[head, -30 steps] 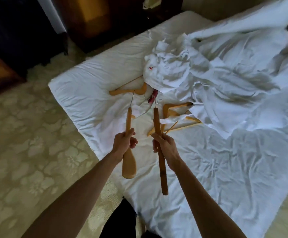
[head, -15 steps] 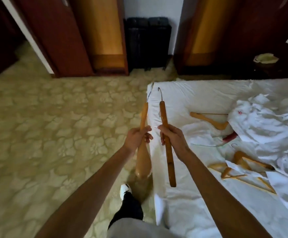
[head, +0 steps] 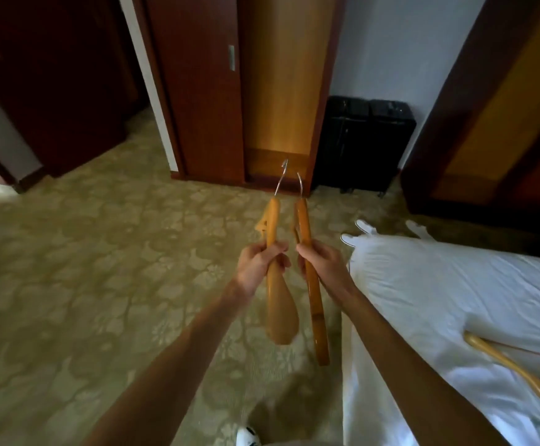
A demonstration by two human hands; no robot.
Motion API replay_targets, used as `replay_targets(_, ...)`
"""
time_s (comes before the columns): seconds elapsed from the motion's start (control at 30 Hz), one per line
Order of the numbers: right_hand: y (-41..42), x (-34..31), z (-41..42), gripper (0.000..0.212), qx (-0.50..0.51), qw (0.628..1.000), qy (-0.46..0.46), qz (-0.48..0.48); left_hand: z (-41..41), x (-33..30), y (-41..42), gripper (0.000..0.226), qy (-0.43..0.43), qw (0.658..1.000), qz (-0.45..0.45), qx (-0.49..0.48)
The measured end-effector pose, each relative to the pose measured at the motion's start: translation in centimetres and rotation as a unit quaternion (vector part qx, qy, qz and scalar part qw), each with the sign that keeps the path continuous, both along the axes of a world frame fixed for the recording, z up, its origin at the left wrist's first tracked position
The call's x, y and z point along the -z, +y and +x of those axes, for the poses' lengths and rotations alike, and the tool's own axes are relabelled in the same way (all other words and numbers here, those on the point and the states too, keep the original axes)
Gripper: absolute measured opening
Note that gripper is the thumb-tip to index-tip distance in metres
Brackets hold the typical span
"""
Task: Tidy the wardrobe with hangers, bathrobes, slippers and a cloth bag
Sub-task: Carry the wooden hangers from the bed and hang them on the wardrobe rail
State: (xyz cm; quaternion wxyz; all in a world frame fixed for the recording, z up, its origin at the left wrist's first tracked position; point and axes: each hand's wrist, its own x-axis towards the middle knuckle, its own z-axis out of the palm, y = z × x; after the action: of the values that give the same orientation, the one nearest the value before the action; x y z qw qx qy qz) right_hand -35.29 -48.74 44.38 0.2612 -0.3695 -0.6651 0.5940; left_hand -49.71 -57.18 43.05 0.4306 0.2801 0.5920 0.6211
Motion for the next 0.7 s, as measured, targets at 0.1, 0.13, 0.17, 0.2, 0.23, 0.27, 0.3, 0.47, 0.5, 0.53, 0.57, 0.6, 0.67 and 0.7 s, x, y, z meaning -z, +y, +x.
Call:
replay_targets(0.1,3.3,-1.4,-5.6,0.04,-0.007,1.0,0.019,0.005,-6.0,-0.8,3.7,0.034,-0.008,1.0,0.004,-0.004)
replay_targets(0.13,4.5,-1.7,-7.1,0.045,-0.009,1.0,0.022,0.007,-7.6,-1.0,4.8,0.029,-0.011,1.0,0.005,-0.003)
replay_targets(0.17,5.7,-1.9,-8.7,0.048,-0.011,1.0,0.027,0.011,-9.2,-1.2,6.0,0.026,-0.013,1.0,0.008,-0.003)
replay_targets(0.2,7.0,-2.1,-10.1,0.05,-0.012,0.999,0.031,0.012,-10.7,-1.5,7.3,0.024,-0.014,1.0,0.011,-0.001)
replay_targets(0.23,8.4,-2.3,-11.6,0.051,-0.01,0.999,0.034,0.01,-12.3,-1.6,8.7,0.024,-0.016,1.0,0.014,0.001)
replay_targets(0.27,10.0,-2.5,-13.1,0.05,-0.007,0.999,0.035,0.008,-13.9,-1.7,10.1,0.023,-0.019,1.0,0.017,0.005)
replay_targets(0.3,11.5,-2.6,-14.6,0.045,-0.005,0.999,0.039,0.008,-15.5,-1.8,11.7,0.024,-0.023,1.0,0.019,0.011)
replay_targets(0.47,20.5,-2.5,-22.0,0.032,0.009,0.998,0.063,0.001,-23.4,-2.1,21.4,0.03,-0.026,0.999,0.026,0.026)
replay_targets(0.5,22.8,-2.5,-23.6,0.032,0.014,0.998,0.067,-0.005,-25.2,-2.2,23.8,0.029,-0.031,0.999,0.029,0.026)
replay_targets(0.53,25.1,-2.5,-25.3,0.031,0.018,0.997,0.07,-0.01,-26.9,-2.4,26.3,0.03,-0.033,0.998,0.034,0.029)
replay_targets(0.57,27.5,-2.7,-27.0,0.03,0.019,0.997,0.076,-0.013,-28.7,-2.7,28.9,0.03,-0.032,0.998,0.041,0.035)
replay_targets(0.6,30.0,-2.8,-28.7,0.029,0.02,0.996,0.085,-0.015,-30.4,-3.0,31.4,0.029,-0.029,0.998,0.047,0.041)
replay_targets(0.67,34.9,-3.4,-32.2,0.028,0.029,0.995,0.095,-0.017,-33.8,-4.0,36.6,0.024,-0.026,0.997,0.05,0.046)
replay_targets(0.7,36.9,-3.7,-33.6,0.029,0.035,0.995,0.094,-0.019,-35.3,-4.4,38.6,0.022,-0.026,0.997,0.048,0.047)
